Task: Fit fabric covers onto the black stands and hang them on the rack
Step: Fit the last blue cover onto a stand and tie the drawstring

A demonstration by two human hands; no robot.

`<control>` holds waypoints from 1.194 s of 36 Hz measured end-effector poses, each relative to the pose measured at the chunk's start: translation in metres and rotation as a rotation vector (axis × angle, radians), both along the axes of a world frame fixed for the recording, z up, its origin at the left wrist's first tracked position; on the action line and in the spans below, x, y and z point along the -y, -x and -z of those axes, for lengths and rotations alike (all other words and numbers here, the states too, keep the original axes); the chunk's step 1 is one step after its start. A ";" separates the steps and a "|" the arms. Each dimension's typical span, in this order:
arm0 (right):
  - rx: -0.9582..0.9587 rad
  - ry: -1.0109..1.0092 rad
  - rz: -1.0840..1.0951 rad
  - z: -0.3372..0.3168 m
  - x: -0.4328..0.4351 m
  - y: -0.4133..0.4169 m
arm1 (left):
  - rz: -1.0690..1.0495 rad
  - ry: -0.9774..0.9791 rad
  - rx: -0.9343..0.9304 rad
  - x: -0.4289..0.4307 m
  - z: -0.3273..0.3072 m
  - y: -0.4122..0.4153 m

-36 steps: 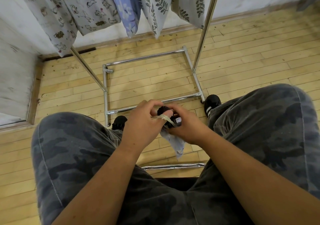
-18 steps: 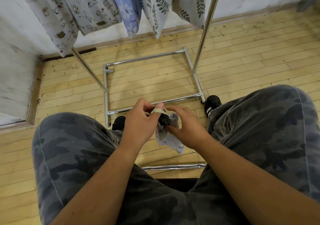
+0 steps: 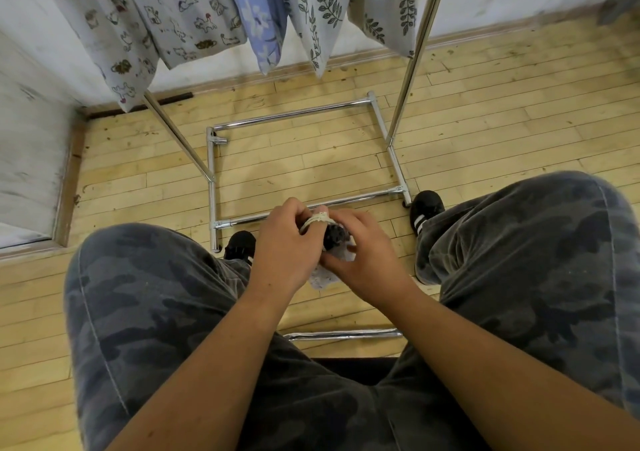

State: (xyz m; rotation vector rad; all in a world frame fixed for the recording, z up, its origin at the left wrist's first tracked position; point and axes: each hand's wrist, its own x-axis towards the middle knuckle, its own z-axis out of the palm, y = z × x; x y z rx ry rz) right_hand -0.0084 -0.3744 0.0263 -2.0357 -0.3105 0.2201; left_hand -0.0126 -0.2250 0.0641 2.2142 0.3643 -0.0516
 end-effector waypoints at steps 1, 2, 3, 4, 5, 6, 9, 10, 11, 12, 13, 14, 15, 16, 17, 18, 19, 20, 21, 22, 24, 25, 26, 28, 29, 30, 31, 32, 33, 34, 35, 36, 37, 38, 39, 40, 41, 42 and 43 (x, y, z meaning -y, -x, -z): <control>0.008 0.004 0.003 0.001 -0.001 0.000 | 0.008 -0.006 -0.002 0.001 -0.001 0.000; 0.008 0.009 -0.008 0.002 -0.001 0.000 | 0.017 -0.016 -0.011 0.001 -0.001 0.000; 0.000 0.014 -0.023 0.002 -0.002 0.001 | 0.029 -0.024 -0.025 0.001 -0.002 -0.001; -0.009 0.017 -0.034 0.002 -0.002 0.000 | 0.042 -0.028 -0.046 0.000 -0.003 -0.001; -0.015 0.023 -0.042 0.003 -0.002 0.000 | 0.057 -0.023 -0.072 -0.001 -0.004 -0.002; -0.020 0.033 -0.049 0.003 -0.002 0.000 | 0.073 -0.009 -0.101 -0.001 -0.006 -0.003; -0.006 0.105 -0.066 0.005 -0.002 -0.001 | 0.124 0.039 -0.162 -0.003 -0.012 -0.003; 0.001 0.129 -0.072 0.005 -0.002 -0.001 | 0.142 0.045 -0.171 -0.004 -0.014 -0.003; 0.006 0.146 -0.077 0.006 -0.002 -0.001 | 0.160 0.048 -0.179 -0.005 -0.015 -0.004; 0.012 0.158 -0.083 0.007 -0.002 -0.001 | 0.177 0.052 -0.185 -0.006 -0.015 -0.004; 0.016 0.165 -0.087 0.007 -0.002 -0.001 | 0.191 0.053 -0.187 -0.007 -0.015 -0.005; 0.018 0.172 -0.088 0.008 -0.002 0.000 | 0.201 0.046 -0.182 -0.008 -0.014 -0.005; 0.017 0.174 -0.087 0.007 -0.003 0.000 | 0.202 0.023 -0.166 -0.008 -0.013 -0.005; 0.012 0.176 -0.087 0.007 -0.003 0.001 | 0.193 -0.020 -0.134 -0.007 -0.011 -0.005; 0.009 0.179 -0.088 0.007 -0.004 0.002 | 0.180 -0.074 -0.090 -0.006 -0.010 -0.004; 0.010 0.184 -0.089 0.007 -0.005 0.002 | 0.168 -0.129 -0.041 -0.005 -0.009 -0.003; 0.009 0.183 -0.090 0.007 -0.005 0.002 | 0.158 -0.173 0.003 -0.004 -0.008 -0.002; 0.000 0.169 -0.093 0.007 -0.004 0.002 | 0.147 -0.199 0.034 -0.003 -0.008 -0.001; -0.019 0.143 -0.100 0.005 -0.004 0.002 | 0.132 -0.208 0.054 -0.002 -0.008 -0.001; -0.041 0.119 -0.115 0.004 -0.002 0.001 | 0.113 -0.202 0.067 -0.002 -0.008 0.000; -0.076 0.121 -0.152 0.002 0.000 0.000 | 0.067 -0.167 0.078 -0.002 -0.009 0.000; -0.082 0.142 -0.160 0.001 0.000 0.000 | 0.052 -0.154 0.081 -0.002 -0.009 0.000; -0.075 0.155 -0.154 0.001 0.000 0.000 | 0.046 -0.151 0.082 -0.002 -0.010 0.000; -0.029 0.136 -0.105 0.001 -0.002 0.001 | 0.055 -0.129 0.078 0.000 -0.010 0.001; -0.008 0.117 -0.074 0.000 -0.003 0.001 | 0.054 -0.090 0.071 0.002 -0.011 0.001; 0.006 0.102 -0.053 -0.001 -0.003 0.001 | 0.042 -0.028 0.053 0.003 -0.011 0.001; 0.013 0.091 -0.048 -0.002 -0.004 0.001 | 0.019 0.052 0.019 0.005 -0.012 0.000; 0.015 0.083 -0.056 -0.004 -0.005 0.002 | -0.008 0.141 -0.030 0.006 -0.014 -0.001; 0.011 0.072 -0.068 -0.006 -0.005 0.002 | -0.034 0.233 -0.086 0.006 -0.015 -0.002; 0.005 0.057 -0.081 -0.007 -0.006 0.002 | -0.053 0.321 -0.138 0.005 -0.017 -0.003; -0.005 0.040 -0.093 -0.008 -0.006 0.002 | -0.062 0.408 -0.182 0.004 -0.019 -0.004; -0.020 0.022 -0.104 -0.010 -0.005 0.002 | -0.063 0.491 -0.219 0.003 -0.021 -0.005; -0.040 0.004 -0.113 -0.011 -0.004 0.002 | -0.061 0.566 -0.249 0.002 -0.023 -0.005; -0.063 -0.013 -0.125 -0.013 -0.002 0.001 | -0.062 0.622 -0.269 0.001 -0.024 -0.006; -0.084 -0.029 -0.136 -0.015 0.000 0.001 | -0.067 0.657 -0.278 0.000 -0.024 -0.006; -0.100 -0.044 -0.144 -0.015 0.001 0.001 | -0.077 0.680 -0.278 0.000 -0.024 -0.006; -0.114 -0.059 -0.149 -0.016 0.002 0.000 | -0.089 0.703 -0.275 0.000 -0.023 -0.006; -0.127 -0.075 -0.147 -0.016 0.002 0.000 | -0.100 0.732 -0.270 0.000 -0.024 -0.006; -0.137 -0.094 -0.139 -0.018 0.001 0.000 | -0.108 0.766 -0.267 0.000 -0.024 -0.006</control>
